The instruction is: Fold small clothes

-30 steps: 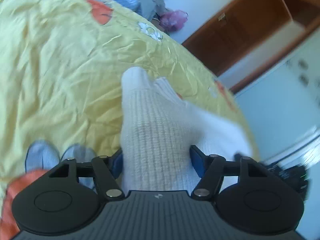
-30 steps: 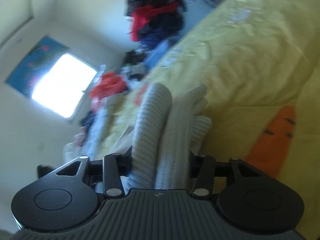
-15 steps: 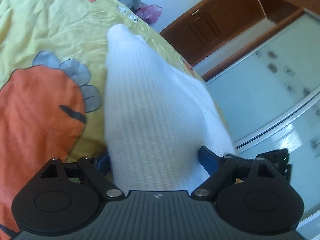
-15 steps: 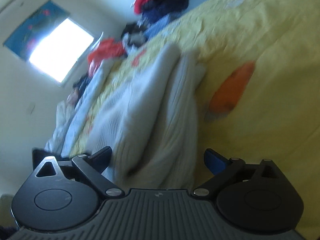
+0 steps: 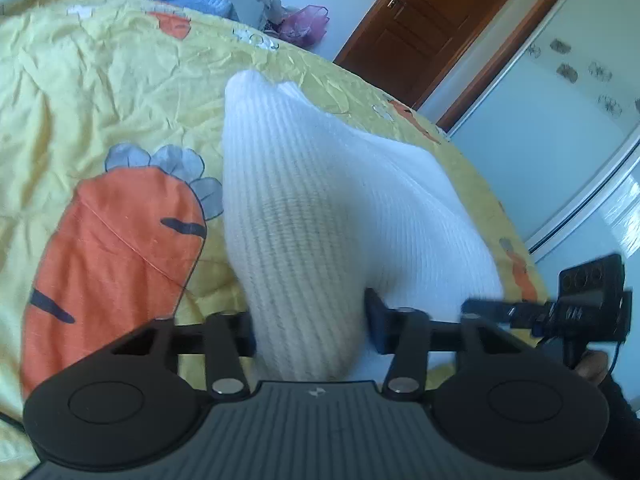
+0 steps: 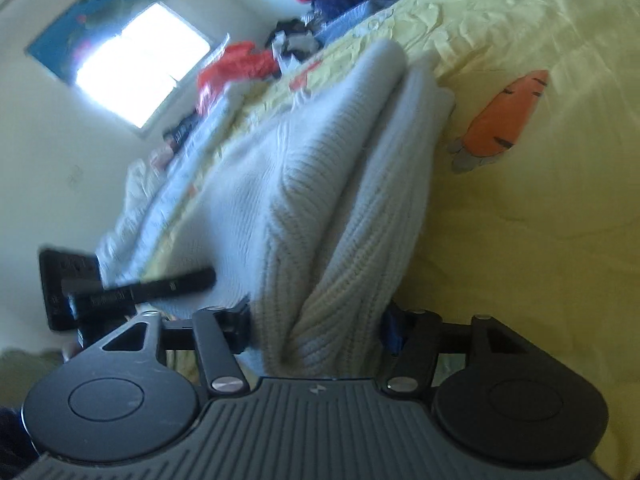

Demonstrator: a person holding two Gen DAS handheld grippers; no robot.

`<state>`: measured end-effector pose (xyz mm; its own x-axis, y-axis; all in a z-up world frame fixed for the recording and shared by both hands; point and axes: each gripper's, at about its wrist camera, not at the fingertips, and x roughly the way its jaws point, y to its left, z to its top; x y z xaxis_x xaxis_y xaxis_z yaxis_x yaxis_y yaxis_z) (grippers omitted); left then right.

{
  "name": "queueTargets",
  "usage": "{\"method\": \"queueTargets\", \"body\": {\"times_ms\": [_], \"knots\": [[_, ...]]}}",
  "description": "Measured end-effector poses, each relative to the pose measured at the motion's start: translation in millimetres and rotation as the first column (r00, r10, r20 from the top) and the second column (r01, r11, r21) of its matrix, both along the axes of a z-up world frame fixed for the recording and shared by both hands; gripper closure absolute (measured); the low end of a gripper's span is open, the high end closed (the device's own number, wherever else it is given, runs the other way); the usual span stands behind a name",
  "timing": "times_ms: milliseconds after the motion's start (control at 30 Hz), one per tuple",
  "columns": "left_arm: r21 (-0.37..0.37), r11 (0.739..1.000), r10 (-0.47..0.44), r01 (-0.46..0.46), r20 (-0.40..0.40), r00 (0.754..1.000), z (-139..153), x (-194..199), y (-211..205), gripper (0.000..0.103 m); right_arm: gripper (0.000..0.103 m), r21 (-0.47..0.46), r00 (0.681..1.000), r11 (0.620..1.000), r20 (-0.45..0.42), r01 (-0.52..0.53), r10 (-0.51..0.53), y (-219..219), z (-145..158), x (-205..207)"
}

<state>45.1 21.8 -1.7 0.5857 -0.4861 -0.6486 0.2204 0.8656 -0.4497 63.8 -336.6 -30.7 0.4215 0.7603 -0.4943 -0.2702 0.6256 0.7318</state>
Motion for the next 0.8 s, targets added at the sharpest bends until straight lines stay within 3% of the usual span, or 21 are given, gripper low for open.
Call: {"method": "queueTargets", "body": {"times_ms": [33, 100, 200, 267, 333, 433, 500, 533, 567, 667, 700, 733, 800], "knots": [[0.023, 1.000, 0.003, -0.003, 0.021, 1.000, 6.9, -3.5, 0.5, 0.046, 0.034, 0.006, 1.000, 1.000, -0.001, 0.019, -0.019, -3.7, 3.5, -0.6], [0.090, 0.996, 0.020, -0.027, 0.085, 0.996, 21.6, -15.0, 1.5, 0.033, 0.034, 0.020, 0.995, 0.996, 0.048, 0.082, -0.083, -16.0, 19.3, -7.4], [0.157, 0.983, 0.056, -0.097, 0.248, 0.967, 44.9, -36.6, 3.4, 0.020, 0.035, 0.045, 0.961, 0.973, 0.151, 0.227, -0.231, -36.2, 41.5, -22.8], [0.202, 0.973, 0.046, -0.111, 0.300, 0.953, 50.5, -40.6, -6.8, 0.020, 0.035, 0.091, 0.958, 0.972, 0.168, 0.217, -0.230, -36.9, 47.1, -25.7], [0.238, 0.969, -0.008, -0.066, 0.300, 0.954, 46.0, -39.2, -24.7, 0.020, 0.035, 0.076, 0.973, 0.984, 0.153, 0.161, -0.171, -23.0, 47.4, -18.8], [0.303, 0.953, -0.105, 0.011, 0.297, 0.949, 28.5, -38.9, -56.3, 0.019, 0.034, -0.026, 0.990, 0.995, 0.111, 0.093, -0.089, 0.5, 38.4, -3.3], [0.403, 0.915, -0.121, -0.022, 0.327, 0.937, 16.9, -40.2, -73.9, 0.017, 0.058, -0.066, 0.990, 0.993, 0.109, 0.094, -0.086, 7.4, 29.8, 0.7], [0.435, 0.900, -0.134, -0.025, 0.330, 0.934, 14.9, -42.3, -78.8, 0.017, 0.076, -0.062, 0.991, 0.995, 0.115, 0.076, -0.069, 8.0, 29.4, 2.1], [0.433, 0.901, -0.138, -0.020, 0.331, 0.934, 16.8, -44.8, -78.6, 0.017, 0.080, -0.052, 0.992, 0.997, 0.111, 0.060, -0.054, 6.4, 32.0, 2.1], [0.324, 0.945, -0.138, 0.030, 0.316, 0.939, 25.1, -47.8, -67.6, 0.017, 0.084, -0.058, 0.983, 0.996, 0.176, 0.063, -0.052, -6.2, 48.5, -12.0], [0.311, 0.949, -0.141, 0.045, 0.291, 0.946, 22.6, -43.9, -67.3, 0.017, 0.085, -0.082, 0.983, 0.993, 0.172, 0.081, -0.066, -11.5, 43.7, -12.5], [0.326, 0.943, -0.148, 0.058, 0.259, 0.954, 16.2, -38.4, -69.7, 0.017, 0.086, -0.108, 0.987, 0.990, 0.140, 0.089, -0.074, -13.4, 31.2, -7.5], [0.372, 0.926, -0.151, 0.058, 0.226, 0.962, 0.0, -30.0, -75.2, 0.013, 0.083, -0.025, 0.990, 0.994, 0.092, 0.108, -0.105, -21.7, 10.7, -2.7]]}}
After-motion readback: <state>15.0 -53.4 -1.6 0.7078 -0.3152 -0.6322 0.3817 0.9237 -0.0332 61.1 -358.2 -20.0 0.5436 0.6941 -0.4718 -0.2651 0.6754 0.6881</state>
